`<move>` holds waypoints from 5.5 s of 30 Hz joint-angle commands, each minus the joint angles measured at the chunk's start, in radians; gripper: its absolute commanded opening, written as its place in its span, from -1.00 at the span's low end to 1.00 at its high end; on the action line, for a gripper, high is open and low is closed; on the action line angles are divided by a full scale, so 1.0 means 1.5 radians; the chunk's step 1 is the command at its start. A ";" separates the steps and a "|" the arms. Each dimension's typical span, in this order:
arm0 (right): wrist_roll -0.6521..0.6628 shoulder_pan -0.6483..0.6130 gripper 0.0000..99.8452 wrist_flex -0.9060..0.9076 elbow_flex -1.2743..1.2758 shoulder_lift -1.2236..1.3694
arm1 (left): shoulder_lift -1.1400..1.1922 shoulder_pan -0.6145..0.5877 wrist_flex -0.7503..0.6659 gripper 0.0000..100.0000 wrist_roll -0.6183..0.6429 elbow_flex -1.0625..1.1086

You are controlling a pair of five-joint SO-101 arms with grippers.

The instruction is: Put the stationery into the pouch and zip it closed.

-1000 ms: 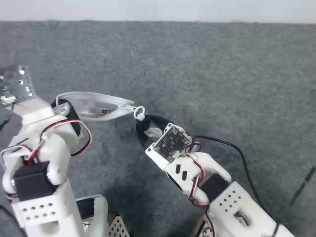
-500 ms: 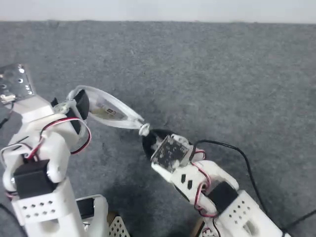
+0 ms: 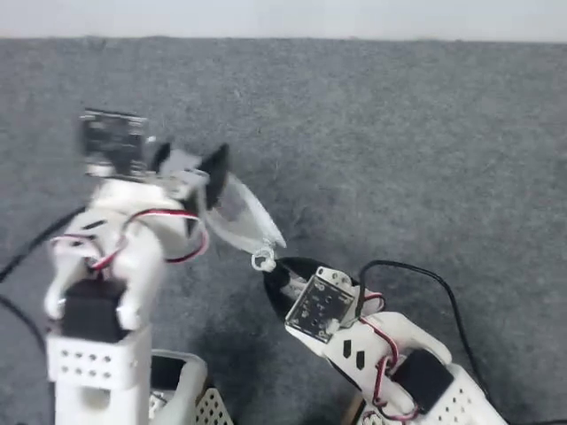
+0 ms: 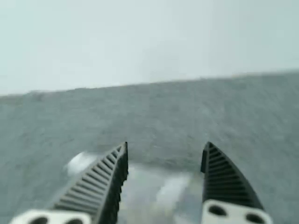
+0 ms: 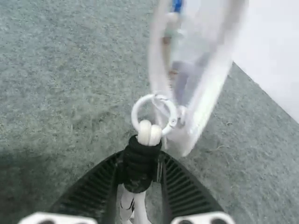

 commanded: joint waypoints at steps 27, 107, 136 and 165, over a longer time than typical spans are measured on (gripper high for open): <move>-0.073 0.061 -0.99 -0.198 0.066 -0.072 | -0.012 -0.053 0.235 -0.52 -0.065 -0.130; -0.051 0.081 -0.99 -0.204 -0.082 0.213 | -0.011 -0.227 0.313 -0.75 -0.468 -0.005; 0.017 -0.127 -0.99 0.041 -0.078 -0.005 | -0.011 0.036 -0.093 -0.53 -0.322 0.145; -0.010 -0.063 -0.99 0.009 -0.063 -0.012 | -0.012 0.160 0.299 -0.53 -0.269 -0.165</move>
